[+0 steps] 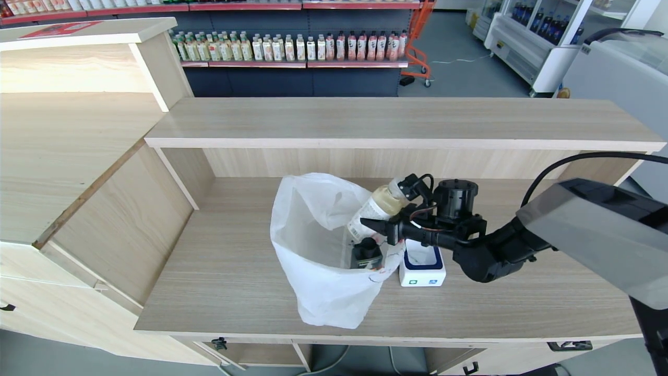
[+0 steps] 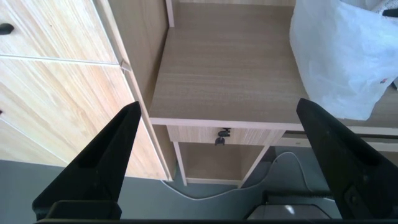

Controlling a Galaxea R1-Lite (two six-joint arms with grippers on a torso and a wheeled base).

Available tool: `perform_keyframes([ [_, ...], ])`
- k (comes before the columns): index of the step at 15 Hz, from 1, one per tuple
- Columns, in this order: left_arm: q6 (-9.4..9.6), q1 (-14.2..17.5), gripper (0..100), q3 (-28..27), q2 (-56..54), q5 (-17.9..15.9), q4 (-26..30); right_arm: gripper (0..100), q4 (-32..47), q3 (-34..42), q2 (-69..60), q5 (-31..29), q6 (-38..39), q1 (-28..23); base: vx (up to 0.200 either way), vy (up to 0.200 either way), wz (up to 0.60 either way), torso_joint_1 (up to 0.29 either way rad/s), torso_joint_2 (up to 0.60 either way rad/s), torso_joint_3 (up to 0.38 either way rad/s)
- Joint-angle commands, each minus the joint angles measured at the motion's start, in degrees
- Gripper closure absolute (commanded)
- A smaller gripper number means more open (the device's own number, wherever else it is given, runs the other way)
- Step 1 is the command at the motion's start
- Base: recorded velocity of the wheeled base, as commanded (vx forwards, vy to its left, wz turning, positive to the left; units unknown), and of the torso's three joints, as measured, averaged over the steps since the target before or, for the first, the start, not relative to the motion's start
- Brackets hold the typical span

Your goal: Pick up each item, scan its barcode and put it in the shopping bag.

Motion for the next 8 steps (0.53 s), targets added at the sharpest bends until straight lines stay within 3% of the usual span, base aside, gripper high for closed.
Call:
perform_keyframes([
  [1,-0.04,0.01,0,0.0,-0.02,0.04,0.0,100,-0.04,-0.09,1.33,0.05,-0.7,-0.48,0.0,0.0,0.0,0.0,0.0,0.0],
  [6,-0.04,0.01,0,0.0,-0.02,0.04,0.0,100,-0.13,-0.97,2.04,0.05,-1.22,-0.57,0.0,0.0,0.0,0.0,0.0,0.0],
  [7,-0.04,0.01,0,0.0,-0.02,0.04,0.0,0,-0.13,-0.97,2.04,0.05,-1.22,-0.57,0.0,0.0,0.0,0.0,0.0,0.0],
  [8,-0.04,0.01,0,0.0,-0.02,0.04,0.0,0,-0.13,-0.88,1.86,0.14,-0.96,-0.65,0.0,0.0,0.0,0.0,0.0,0.0],
])
